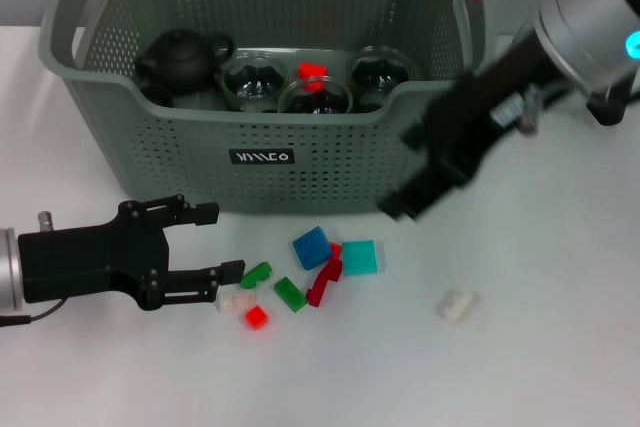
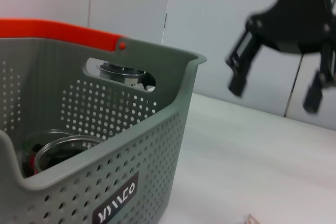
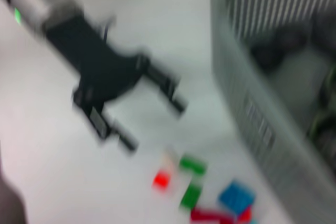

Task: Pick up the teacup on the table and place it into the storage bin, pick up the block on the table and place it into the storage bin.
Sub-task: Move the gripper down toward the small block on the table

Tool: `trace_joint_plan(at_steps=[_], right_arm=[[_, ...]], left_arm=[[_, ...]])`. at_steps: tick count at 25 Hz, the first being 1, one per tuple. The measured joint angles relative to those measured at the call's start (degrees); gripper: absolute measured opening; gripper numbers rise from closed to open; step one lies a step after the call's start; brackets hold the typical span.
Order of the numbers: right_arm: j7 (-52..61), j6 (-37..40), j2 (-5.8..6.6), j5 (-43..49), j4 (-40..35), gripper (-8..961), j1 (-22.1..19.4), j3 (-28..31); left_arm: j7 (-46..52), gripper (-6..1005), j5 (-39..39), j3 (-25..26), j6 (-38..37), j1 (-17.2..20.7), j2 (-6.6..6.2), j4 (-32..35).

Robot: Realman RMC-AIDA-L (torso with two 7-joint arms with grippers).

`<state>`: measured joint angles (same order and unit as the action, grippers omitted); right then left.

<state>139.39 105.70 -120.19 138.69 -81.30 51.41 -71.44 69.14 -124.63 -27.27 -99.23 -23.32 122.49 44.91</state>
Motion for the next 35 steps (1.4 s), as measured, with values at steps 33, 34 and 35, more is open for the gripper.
trace_joint_plan(at_steps=[33, 34, 35], right_arm=[[18.9, -15.0, -0.46, 9.5, 16.2, 897, -7.1, -24.2], [19.2, -15.6, -0.46, 9.5, 16.6, 896, -7.1, -24.7], [19.4, -16.3, -0.47, 9.5, 17.1, 896, -7.0, -25.3]], left_arm=[[-1.7, 814, 0.0, 0.0, 1.3, -0.3, 0.02, -1.3], [-1.9, 814, 0.0, 0.0, 1.4, -0.3, -0.01, -1.4], [-2.0, 814, 0.0, 0.0, 1.4, -0.3, -0.01, -1.4]])
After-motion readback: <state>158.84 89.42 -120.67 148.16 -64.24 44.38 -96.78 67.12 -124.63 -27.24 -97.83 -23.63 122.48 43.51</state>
